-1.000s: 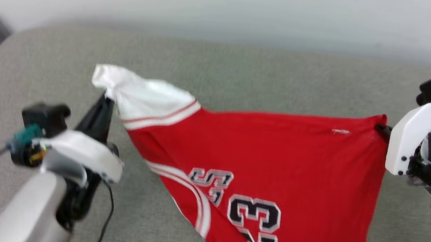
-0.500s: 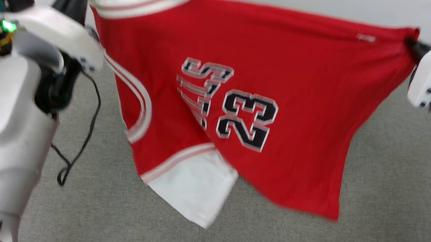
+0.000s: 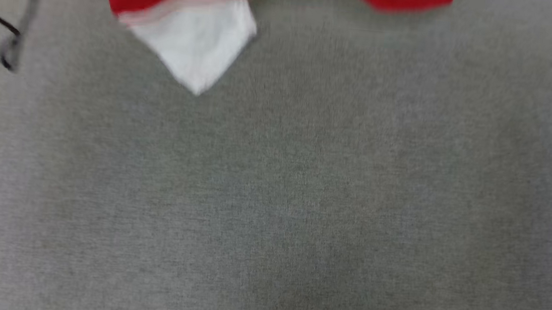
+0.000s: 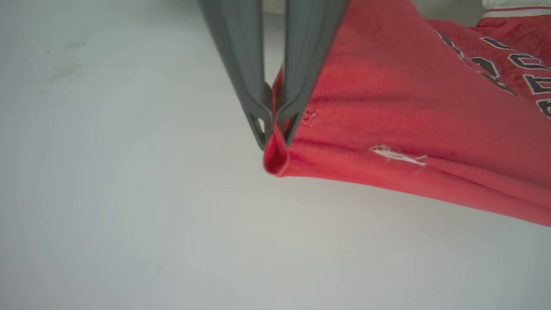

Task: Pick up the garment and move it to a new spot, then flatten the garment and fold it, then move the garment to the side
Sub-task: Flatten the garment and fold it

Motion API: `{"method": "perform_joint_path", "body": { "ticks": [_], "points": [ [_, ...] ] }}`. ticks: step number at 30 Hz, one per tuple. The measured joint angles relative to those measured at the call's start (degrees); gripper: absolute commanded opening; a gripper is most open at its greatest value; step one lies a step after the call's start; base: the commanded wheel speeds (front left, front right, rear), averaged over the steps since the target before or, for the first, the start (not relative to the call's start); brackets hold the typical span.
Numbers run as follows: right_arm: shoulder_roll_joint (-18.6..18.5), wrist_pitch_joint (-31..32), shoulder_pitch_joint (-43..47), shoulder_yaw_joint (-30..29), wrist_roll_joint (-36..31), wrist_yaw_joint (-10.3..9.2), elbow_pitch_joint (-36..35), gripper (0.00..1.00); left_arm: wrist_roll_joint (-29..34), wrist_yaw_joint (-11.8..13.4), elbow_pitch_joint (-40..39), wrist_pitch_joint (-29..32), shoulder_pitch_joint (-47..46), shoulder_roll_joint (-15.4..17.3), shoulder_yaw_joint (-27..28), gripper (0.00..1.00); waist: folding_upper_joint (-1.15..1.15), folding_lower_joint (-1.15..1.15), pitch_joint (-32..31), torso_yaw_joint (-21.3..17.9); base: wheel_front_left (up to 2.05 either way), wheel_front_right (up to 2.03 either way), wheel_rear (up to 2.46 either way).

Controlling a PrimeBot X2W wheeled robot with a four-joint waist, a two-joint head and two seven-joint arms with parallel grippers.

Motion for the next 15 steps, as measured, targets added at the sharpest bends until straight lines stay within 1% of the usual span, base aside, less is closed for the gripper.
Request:
{"method": "perform_joint_path", "body": {
  "ticks": [3, 8, 15],
  "points": [
    [0.19, -2.66, -4.19, 0.57, -0.52, 0.01, 0.38, 0.00, 0.51, -0.47, 0.64, -1.18, -4.76, 1.21, 0.40, 0.00, 0.00, 0.00, 3.47, -0.29, 0.00, 0.00, 0.00],
    [0.04, -6.94, -10.21, 0.92, -0.98, 0.01, 1.57, 0.00, 1.19, -1.05, 2.38, -2.54, -11.12, 2.05, 0.34, 0.00, 0.00, 0.00, 9.05, -0.71, 0.00, 0.00, 0.00],
    [0.29, -12.03, -16.84, 2.98, -1.44, 0.01, 5.81, 0.00, 1.55, -1.96, 5.78, -3.48, -16.02, 2.55, 0.15, 0.00, 0.00, 0.01, 15.59, -1.16, 0.00, 0.00, 0.00]
  ]
}}
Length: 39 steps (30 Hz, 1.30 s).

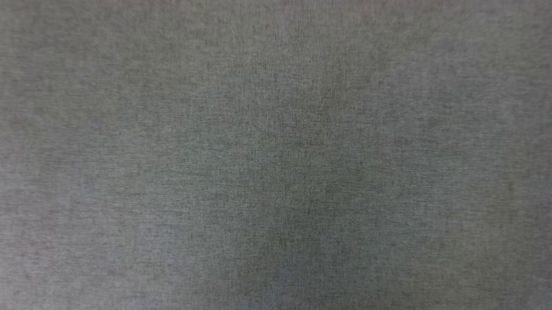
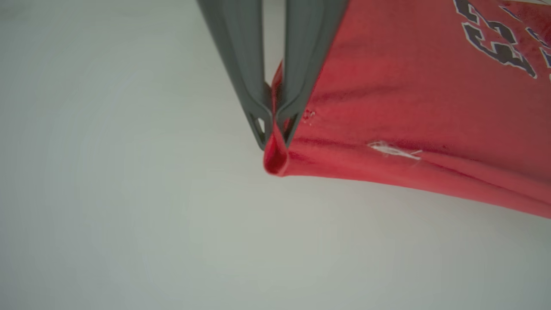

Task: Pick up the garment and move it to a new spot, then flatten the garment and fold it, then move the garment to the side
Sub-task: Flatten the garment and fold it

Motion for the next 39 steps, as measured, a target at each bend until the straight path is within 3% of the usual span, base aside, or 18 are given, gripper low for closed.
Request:
{"method": "perform_joint_path", "body": {
  "ticks": [10, 18, 25, 33, 39],
  "points": [
    [2.59, -2.79, -2.30, 2.59, -0.71, -0.01, 4.11, 0.00, -0.98, -0.36, 3.36, -0.94, 0.13, -0.88, -0.38, 0.00, 0.00, 0.00, 5.60, 0.15, 0.00, 0.00, 0.00],
    [3.56, -2.88, 0.06, 5.81, 1.41, -0.01, 8.29, 0.00, -3.80, -1.43, 7.25, -1.76, 5.39, -2.46, -0.87, 0.00, 0.00, -0.01, 5.42, 0.79, 0.00, 0.00, 0.00],
    [2.03, -3.42, 12.36, 10.05, 6.95, -0.02, 8.43, 0.00, -7.88, -1.91, 7.16, -2.64, 17.92, -4.05, -1.18, 0.00, 0.00, -0.01, 0.91, 1.89, 0.00, 0.00, 0.00],
    [-1.24, -3.92, 31.94, 12.68, 13.69, -0.02, 3.58, 0.00, -12.24, -2.01, 0.42, -3.12, 39.88, -3.36, -2.03, 0.00, 0.00, -0.01, -7.15, 3.23, 0.00, 0.00, 0.00],
    [-4.24, -3.22, 48.15, 12.22, 16.59, 0.00, -2.46, 0.00, -10.74, -0.99, -7.69, -3.12, 57.72, -3.25, 0.13, 0.00, 0.00, -0.02, -14.56, 3.72, 0.00, 0.00, 0.00]
  ]
}}
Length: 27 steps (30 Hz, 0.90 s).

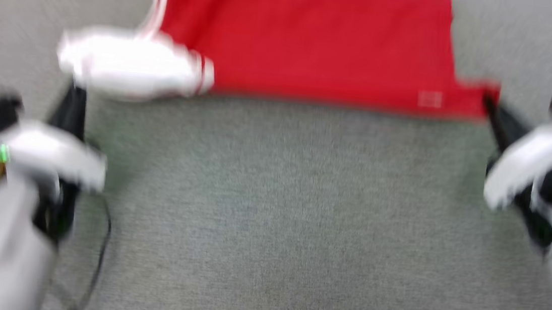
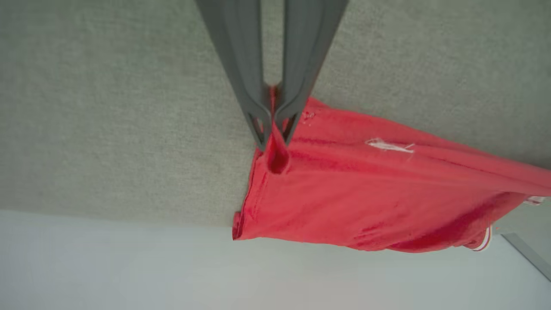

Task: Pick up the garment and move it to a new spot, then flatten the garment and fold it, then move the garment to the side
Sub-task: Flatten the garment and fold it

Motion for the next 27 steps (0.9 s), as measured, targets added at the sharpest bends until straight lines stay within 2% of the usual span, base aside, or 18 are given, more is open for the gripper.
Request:
{"method": "perform_joint_path", "body": {
  "ticks": [5, 9, 13, 19, 24, 27],
  "points": [
    [-1.26, 2.43, 13.16, -2.09, 0.36, 0.02, -6.23, 0.00, 0.96, 2.59, -6.94, 0.01, 14.55, 0.62, 0.36, 0.00, 0.00, -0.01, -6.18, 0.20, 0.00, 0.00, 0.00],
    [-1.19, 4.90, 23.87, -5.52, 0.07, 0.02, -11.69, 0.00, 1.10, 6.15, -13.08, 1.44, 24.76, 1.14, -0.27, 0.00, 0.00, -0.01, -10.87, 0.36, 0.00, 0.00, 0.00],
    [0.45, 8.20, 34.06, -9.38, -1.40, 0.02, -17.45, 0.00, 0.34, 10.13, -19.40, 3.49, 34.14, 1.70, -0.13, 0.00, 0.00, -0.02, -14.91, 0.54, 0.00, 0.00, 0.00],
    [4.44, 14.68, 47.23, -15.35, -3.82, 0.02, -25.86, 0.00, -2.11, 14.70, -27.64, 6.44, 45.46, 2.34, 0.83, 0.00, 0.00, -0.02, -19.06, 1.36, 0.00, 0.00, 0.00],
    [7.19, 20.19, 54.97, -19.78, -5.67, 0.02, -33.38, 0.00, -3.33, 17.36, -34.15, 8.99, 51.85, 3.78, 1.48, 0.00, 0.00, -0.01, -20.40, 2.17, 0.00, 0.00, 0.00],
    [8.50, 23.16, 56.94, -21.81, -6.37, 0.01, -37.52, 0.00, -3.44, 18.38, -37.83, 10.21, 52.70, 4.50, 1.70, 0.00, 0.00, -0.01, -20.24, 2.31, 0.00, 0.00, 0.00]
  ]
}}
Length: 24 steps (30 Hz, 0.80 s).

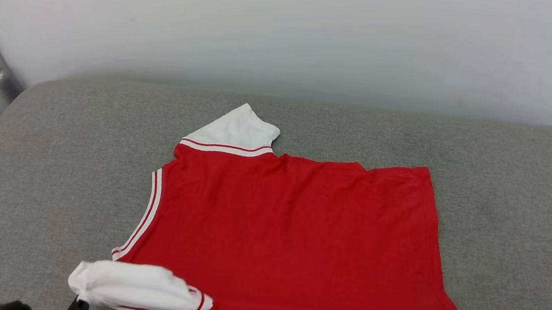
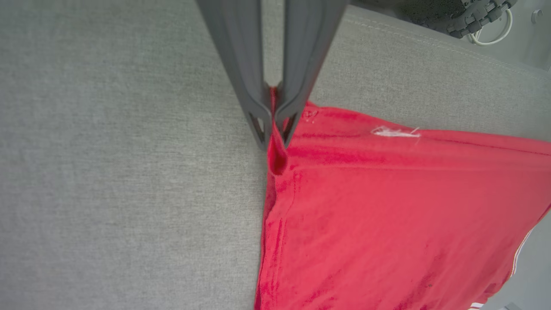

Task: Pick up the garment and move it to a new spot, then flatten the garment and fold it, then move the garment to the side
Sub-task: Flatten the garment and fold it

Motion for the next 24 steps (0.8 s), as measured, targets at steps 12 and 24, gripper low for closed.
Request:
{"method": "perform_joint_path", "body": {
  "ticks": [12, 24],
  "points": [
    [0.02, 4.94, -13.85, 1.49, -3.11, -0.03, 0.88, 0.00, 1.20, -3.36, 2.97, 1.53, -14.28, -1.33, -2.88, 0.00, 0.00, 0.02, 5.06, -0.99, 0.00, 0.00, 0.00],
    [-2.57, 2.82, -27.33, 7.35, -3.37, -0.04, 14.82, 0.00, 0.42, -9.48, 17.80, 1.25, -24.43, -4.80, -5.64, 0.00, 0.00, 0.03, 13.44, -0.75, 0.00, 0.00, 0.00]
  ]
}}
